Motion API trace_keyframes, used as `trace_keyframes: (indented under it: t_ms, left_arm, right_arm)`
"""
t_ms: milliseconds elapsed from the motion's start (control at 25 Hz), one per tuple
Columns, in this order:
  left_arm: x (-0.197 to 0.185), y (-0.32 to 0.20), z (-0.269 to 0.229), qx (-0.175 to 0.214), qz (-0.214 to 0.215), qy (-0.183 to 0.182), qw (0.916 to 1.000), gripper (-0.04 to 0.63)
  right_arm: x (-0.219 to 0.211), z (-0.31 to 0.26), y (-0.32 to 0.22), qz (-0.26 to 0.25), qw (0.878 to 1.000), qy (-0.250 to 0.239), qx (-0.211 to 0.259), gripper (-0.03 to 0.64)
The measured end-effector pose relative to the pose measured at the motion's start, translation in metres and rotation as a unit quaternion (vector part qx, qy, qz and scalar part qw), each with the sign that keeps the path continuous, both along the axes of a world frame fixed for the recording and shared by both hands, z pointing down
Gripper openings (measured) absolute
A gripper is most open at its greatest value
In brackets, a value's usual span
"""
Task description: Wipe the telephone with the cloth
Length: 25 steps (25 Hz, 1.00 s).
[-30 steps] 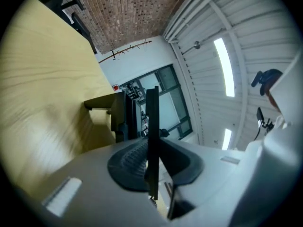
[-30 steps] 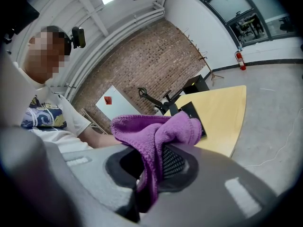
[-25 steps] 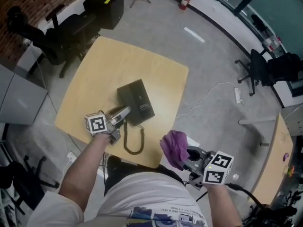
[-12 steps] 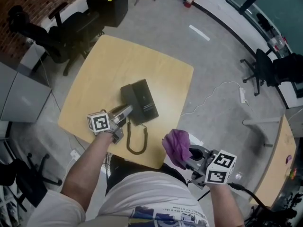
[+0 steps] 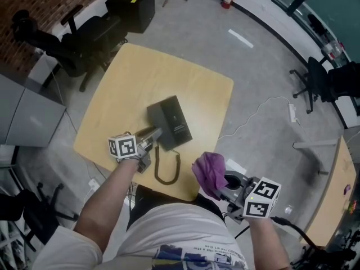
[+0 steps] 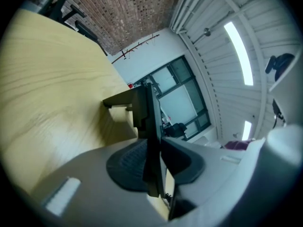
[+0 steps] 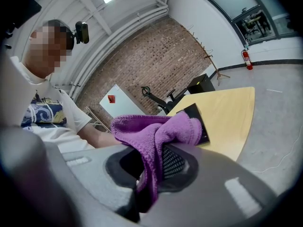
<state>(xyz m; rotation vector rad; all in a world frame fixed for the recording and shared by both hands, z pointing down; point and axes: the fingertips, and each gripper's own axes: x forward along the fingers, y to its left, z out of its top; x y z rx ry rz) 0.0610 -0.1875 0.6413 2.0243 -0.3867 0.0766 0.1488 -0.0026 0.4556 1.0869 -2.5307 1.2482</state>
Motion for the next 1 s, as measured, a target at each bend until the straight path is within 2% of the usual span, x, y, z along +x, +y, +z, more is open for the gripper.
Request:
trace_keyframes:
  t_ms: [320,440,600,840,1000]
  left_arm:
    - [-0.005,-0.006,0.002,0.021,-0.001,-0.061,0.9979,0.135]
    - [-0.010,-0.009,-0.002,0.022,-0.021,-0.070,0.9971,0.166]
    - [-0.025,-0.006,-0.009,0.037,-0.043,-0.104,0.9929,0.199]
    - [-0.064,0.020,-0.036,0.070,-0.079,-0.145,0.9839,0.199]
    - [-0.077,0.062,-0.070,0.090,-0.076,-0.157,0.9806,0.173]
  right_arm:
    - [-0.001,0.002,-0.001,-0.011,1.000,0.018,0.013,0.044]
    - [0.000,0.004,0.001,-0.020,0.999,0.026,0.019,0.043]
    - [0.001,0.007,0.005,-0.043,0.997,0.046,0.035,0.044]
    - [0.005,0.011,0.003,-0.068,0.992,0.073,0.072,0.043]
    - [0.002,0.013,0.006,-0.100,0.986,0.088,0.104,0.044]
